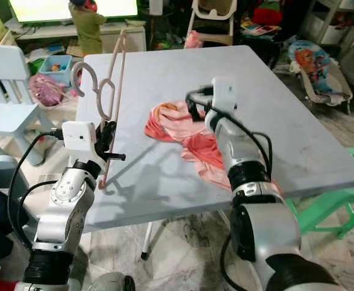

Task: Hang hanger

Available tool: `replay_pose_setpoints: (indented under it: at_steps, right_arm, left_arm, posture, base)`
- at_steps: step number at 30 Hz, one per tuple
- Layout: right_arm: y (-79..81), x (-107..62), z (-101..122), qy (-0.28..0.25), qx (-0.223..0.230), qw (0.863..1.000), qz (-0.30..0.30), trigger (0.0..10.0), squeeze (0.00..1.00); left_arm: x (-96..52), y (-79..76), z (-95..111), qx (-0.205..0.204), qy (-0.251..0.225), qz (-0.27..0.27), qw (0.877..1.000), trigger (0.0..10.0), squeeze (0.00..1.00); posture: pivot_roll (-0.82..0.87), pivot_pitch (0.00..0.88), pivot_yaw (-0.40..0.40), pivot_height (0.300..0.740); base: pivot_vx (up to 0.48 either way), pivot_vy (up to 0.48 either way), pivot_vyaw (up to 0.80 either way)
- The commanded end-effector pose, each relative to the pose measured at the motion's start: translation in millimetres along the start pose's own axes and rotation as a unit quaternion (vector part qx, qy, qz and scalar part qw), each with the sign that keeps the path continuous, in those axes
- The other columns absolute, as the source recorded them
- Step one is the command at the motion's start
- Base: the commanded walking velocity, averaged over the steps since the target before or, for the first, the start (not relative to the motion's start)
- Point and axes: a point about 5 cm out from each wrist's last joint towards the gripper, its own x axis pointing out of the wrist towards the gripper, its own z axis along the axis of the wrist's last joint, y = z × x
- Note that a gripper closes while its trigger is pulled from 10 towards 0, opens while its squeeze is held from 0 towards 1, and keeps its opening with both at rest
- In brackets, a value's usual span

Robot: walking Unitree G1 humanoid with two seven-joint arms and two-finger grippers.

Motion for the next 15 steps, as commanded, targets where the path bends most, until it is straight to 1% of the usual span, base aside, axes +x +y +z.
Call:
replay_pose_setpoints:
  at_steps: [1,3,4,5,7,8,9,10,11,12,14,15]
  right_arm:
    - [-16.7,-9.1,-3,-0.017,-0.003,1.000,-0.023,10.0,1.00]
    - [-30.9,-21.8,-7,-0.033,-0.021,0.999,-0.037,10.0,1.00]
    - [-40.1,-30.4,-11,-0.039,-0.042,0.997,-0.051,10.0,1.00]
    - [-43.8,-34.9,-13,-0.039,-0.056,0.996,-0.055,10.0,1.00]
    - [-56.0,-52.7,-18,-0.036,-0.094,0.994,-0.050,10.0,1.00]
    - [-69.2,-67.2,-23,-0.014,-0.108,0.993,-0.048,10.0,1.00]
    - [-69.2,-67.2,-23,-0.014,-0.108,0.993,-0.048,10.0,1.00]
    - [-79.3,-80.0,-28,0.005,-0.103,0.994,-0.036,10.0,1.00]
    - [-81.0,-85.9,-29,0.009,-0.093,0.996,-0.012,10.0,1.00]
    - [-80.7,-92.0,-33,0.017,-0.087,0.996,0.023,10.0,1.00]
    - [-87.5,-110.1,-44,0.053,-0.099,0.990,0.085,10.0,1.00]
    - [-95.8,-121.8,-50,0.080,-0.109,0.985,0.106,10.0,1.00]
  left_arm:
    - [-8.5,5.2,-26,-0.005,0.061,0.017,0.998,10.0,0.00]
    - [-10.8,7.1,-28,-0.001,0.066,0.024,0.998,10.0,0.00]
    - [-12.3,7.5,-29,0.002,0.069,0.025,0.997,10.0,0.00]
    - [-13.3,7.5,-30,0.003,0.070,0.023,0.997,10.0,0.00]
    - [-16.1,7.6,-31,0.013,0.073,0.012,0.997,10.0,0.00]
    - [-17.2,8.4,-31,0.015,0.074,0.007,0.997,10.0,0.00]
    - [-17.2,8.4,-31,0.015,0.074,0.007,0.997,10.0,0.00]
    - [-17.6,8.8,-32,0.016,0.075,0.004,0.997,10.0,0.00]
    - [-17.3,8.7,-32,0.016,0.077,0.002,0.997,10.0,0.00]
    - [-16.4,8.3,-33,0.015,0.078,0.001,0.997,10.0,0.00]
    - [-12.6,4.4,-32,0.012,0.078,-0.006,0.997,10.0,0.00]
    - [-9.8,0.1,-31,0.011,0.074,-0.015,0.997,10.0,0.00]
  posture:
    - [0.05,0.000,-0.062,0.740]
    - [0.04,0.000,-0.059,0.740]
    - [0.04,0.000,-0.054,0.740]
    - [0.04,0.000,-0.050,0.740]
    - [0.03,0.000,-0.041,0.740]
    - [0.02,0.000,-0.027,0.740]
    - [0.02,0.000,-0.027,0.740]
    - [0.02,0.000,-0.020,0.740]
    - [0.00,0.000,-0.010,0.740]
    - [0.00,0.000,-0.010,0.740]
    - [0.00,0.000,-0.003,0.740]
    - [0.00,0.000,-0.003,0.740]
  base:
    - [0.000,0.000,0.00]
    - [0.000,0.000,0.00]
    - [0.000,0.000,0.00]
    - [0.000,0.000,0.00]
    - [0.000,0.000,0.00]
    - [0.000,0.000,0.00]
    - [0.000,0.000,0.00]
    - [0.000,0.000,0.00]
    - [0.000,0.000,0.00]
    - [0.000,0.000,0.00]
    - [0.000,0.000,0.00]
    - [0.000,0.000,0.00]
